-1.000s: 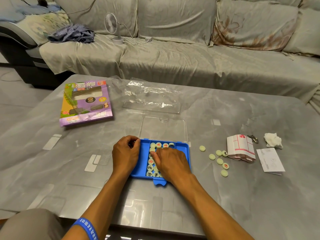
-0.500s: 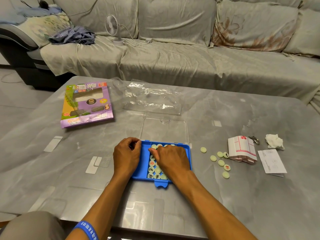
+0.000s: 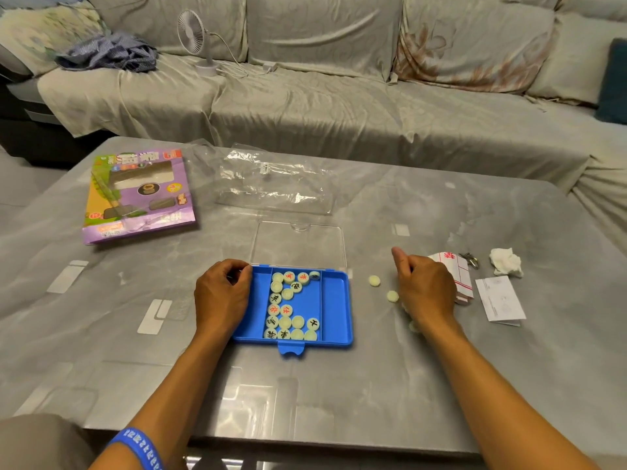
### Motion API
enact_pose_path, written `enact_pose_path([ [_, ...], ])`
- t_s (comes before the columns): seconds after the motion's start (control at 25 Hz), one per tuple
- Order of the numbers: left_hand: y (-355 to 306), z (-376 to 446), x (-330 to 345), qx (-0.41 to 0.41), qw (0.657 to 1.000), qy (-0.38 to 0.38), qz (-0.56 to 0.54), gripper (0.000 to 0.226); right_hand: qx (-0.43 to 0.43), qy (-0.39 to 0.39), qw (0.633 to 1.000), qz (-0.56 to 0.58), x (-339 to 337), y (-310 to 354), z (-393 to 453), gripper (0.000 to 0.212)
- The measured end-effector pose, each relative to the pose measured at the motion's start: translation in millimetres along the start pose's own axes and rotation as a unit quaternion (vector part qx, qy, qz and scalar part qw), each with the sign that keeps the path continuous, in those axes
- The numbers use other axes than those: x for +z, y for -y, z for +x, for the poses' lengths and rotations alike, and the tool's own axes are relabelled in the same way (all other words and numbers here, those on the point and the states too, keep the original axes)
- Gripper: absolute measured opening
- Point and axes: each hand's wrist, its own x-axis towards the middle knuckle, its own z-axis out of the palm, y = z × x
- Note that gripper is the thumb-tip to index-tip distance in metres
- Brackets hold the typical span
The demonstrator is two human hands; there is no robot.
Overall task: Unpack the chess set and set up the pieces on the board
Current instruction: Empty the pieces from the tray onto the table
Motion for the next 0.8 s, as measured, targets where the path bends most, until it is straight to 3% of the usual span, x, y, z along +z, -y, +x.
enact_pose_path([
  [0.08,-3.9,-1.7,1.8,0.0,1.0,0.003,-0.003,0.015,-0.036,0.009,0.998,-0.059,0.6,-5.3,-6.6,0.057],
  [0.16,-8.1,-1.7,1.5,0.002,1.0,0.002,-0.002,0.016,-0.095,-0.019,0.994,-0.049,-0.6,11.1,-14.4,0.049],
  [0.28,-7.5,-1.1,-0.7,-0.002,1.0,-0.001,0.001,0.016,-0.229,-0.044,0.972,0.01,9.1,70.0,-48.5,0.029],
  [0.36,-5.2,-2.9,-1.0,-0.002,1.0,-0.002,-0.001,0.016,-0.303,-0.034,0.952,-0.011,32.6,106.4,-90.8,0.018],
  [0.52,-3.9,-3.7,-0.6,0.008,1.0,-0.01,-0.006,0.015,-0.262,0.001,0.957,-0.123,73.5,125.1,-131.2,0.03],
  [0.68,-0.8,-0.6,0.2,0.01,1.0,-0.01,0.002,0.016,-0.247,0.005,0.962,-0.112,77.4,121.4,-130.4,0.038],
  [0.8,-1.4,-0.5,1.9,0.01,1.0,-0.012,-0.004,0.016,-0.239,0.012,0.966,-0.098,76.8,120.1,-126.0,0.031],
])
